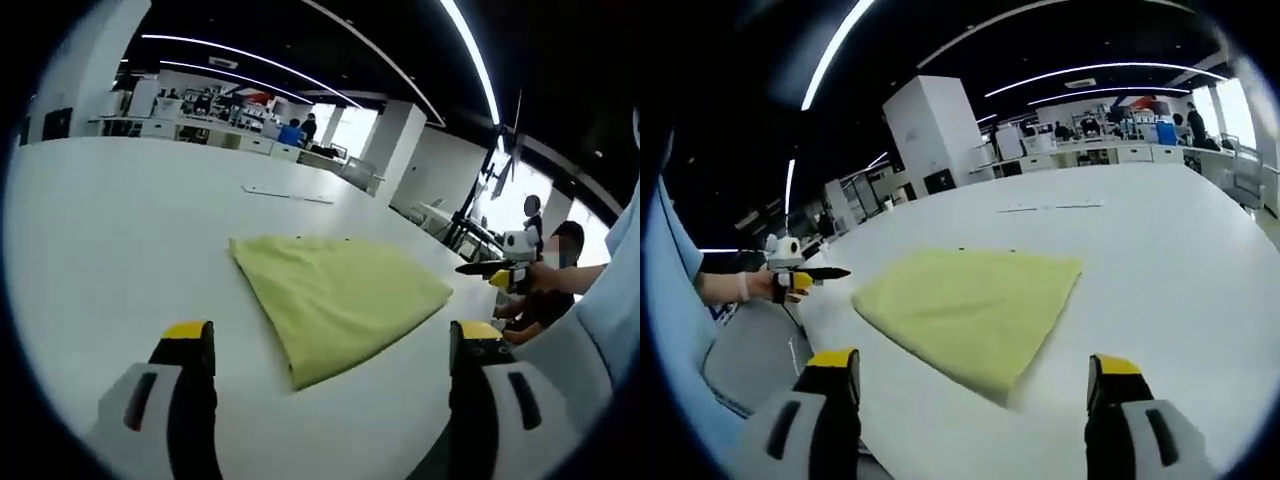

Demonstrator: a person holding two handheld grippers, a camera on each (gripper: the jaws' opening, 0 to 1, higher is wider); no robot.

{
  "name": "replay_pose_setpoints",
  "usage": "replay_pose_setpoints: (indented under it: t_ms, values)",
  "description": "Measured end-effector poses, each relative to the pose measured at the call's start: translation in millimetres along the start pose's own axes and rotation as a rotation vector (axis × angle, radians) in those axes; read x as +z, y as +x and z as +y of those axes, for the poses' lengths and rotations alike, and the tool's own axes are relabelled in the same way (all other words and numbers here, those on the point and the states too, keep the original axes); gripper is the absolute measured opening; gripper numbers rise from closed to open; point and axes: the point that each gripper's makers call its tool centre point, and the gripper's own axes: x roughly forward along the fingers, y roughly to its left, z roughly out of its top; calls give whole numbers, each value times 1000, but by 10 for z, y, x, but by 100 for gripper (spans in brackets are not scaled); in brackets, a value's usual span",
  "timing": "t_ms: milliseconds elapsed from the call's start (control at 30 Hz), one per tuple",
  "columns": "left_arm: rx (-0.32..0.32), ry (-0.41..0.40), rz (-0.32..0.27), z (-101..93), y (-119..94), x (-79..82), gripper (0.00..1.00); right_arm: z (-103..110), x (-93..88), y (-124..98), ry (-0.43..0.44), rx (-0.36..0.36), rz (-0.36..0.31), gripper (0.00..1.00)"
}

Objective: Fold the garment on the visible template until the final outline fits inside the template.

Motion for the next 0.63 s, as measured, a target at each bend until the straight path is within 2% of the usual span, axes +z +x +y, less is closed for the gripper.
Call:
replay_pose_setpoints:
  t_ms: [167,233,333,433,500,533,600,633]
  values:
    - [-14,4,5,-56,31,-33,93,13,-12,6,-5,3,6,95]
    - [-14,0,-8,-83,38,-21,92,30,10,3,3,7,-3,95]
    - [-30,-30,-51,-145,49,50,90,89,142,-18,19,13,-46,95]
    - [-29,-46,-92,-171,51,136,91,244,469,-49,10,45,-143,94]
    - [-29,-74,-140,-187,40,228,90,333,637,-69,7,67,-180,94]
    - [-28,-98,-184,-197,25,312,89,381,743,-86,0,78,-205,95]
    - [-45,-126,-259,-262,-31,488,85,522,1055,-159,-29,108,-268,95]
    - [-62,-127,-294,-311,-65,584,84,647,1303,-230,-54,139,-328,95]
